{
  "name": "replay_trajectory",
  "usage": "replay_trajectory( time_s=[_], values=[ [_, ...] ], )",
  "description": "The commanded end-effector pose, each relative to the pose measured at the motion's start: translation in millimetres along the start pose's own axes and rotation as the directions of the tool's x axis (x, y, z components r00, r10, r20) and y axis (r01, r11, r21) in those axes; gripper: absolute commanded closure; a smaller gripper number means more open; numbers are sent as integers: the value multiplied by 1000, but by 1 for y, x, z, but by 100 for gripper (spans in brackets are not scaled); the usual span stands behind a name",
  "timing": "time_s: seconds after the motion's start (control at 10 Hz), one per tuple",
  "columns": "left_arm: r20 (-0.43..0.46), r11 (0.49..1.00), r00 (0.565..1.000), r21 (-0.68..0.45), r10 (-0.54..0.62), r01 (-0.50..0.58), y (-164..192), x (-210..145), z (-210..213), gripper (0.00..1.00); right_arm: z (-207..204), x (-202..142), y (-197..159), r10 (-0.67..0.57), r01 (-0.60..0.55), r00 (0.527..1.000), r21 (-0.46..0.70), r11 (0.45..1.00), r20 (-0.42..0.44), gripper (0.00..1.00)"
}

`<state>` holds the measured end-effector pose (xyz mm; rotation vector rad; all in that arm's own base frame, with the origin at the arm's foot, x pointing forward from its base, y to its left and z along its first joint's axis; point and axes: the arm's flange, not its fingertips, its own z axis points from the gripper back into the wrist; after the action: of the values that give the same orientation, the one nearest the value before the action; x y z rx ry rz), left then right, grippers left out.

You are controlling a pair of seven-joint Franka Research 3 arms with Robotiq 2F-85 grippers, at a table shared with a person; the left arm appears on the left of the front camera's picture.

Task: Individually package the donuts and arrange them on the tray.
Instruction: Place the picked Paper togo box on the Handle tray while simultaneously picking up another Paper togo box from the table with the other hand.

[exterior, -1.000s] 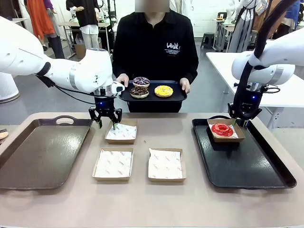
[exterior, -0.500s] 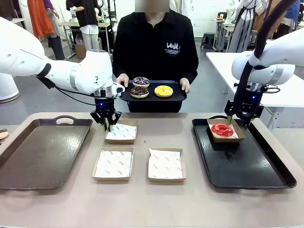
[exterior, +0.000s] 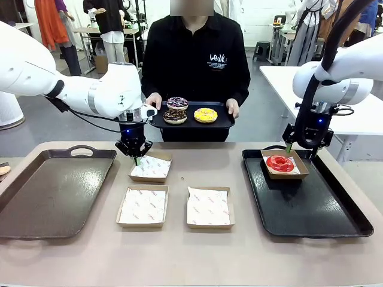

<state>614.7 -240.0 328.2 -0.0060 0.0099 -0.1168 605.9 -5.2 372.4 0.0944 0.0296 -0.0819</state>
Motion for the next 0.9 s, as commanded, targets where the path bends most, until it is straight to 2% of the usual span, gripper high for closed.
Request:
replay_trajectory(
  time_s=[0.0,0.2,0.4,0.7,0.8],
  values=[
    [-23,999,1000,-54,-8,6,4,-7,13,100,25,-33,-12,31,-30,1000,130,991,-7,0],
    [5,995,999,-94,-31,32,5,-21,53,100,66,-70,-48,72,-80,997,342,936,38,0],
    [63,996,998,-85,-28,33,4,-33,93,100,95,-98,-102,83,-118,993,605,788,86,0],
    [106,996,994,-78,-21,29,-5,-43,134,100,104,-120,-181,28,-119,991,801,587,128,0],
    [121,997,993,-76,-13,22,-9,-45,144,100,97,-121,-200,7,-103,993,834,542,119,0]
  ],
)
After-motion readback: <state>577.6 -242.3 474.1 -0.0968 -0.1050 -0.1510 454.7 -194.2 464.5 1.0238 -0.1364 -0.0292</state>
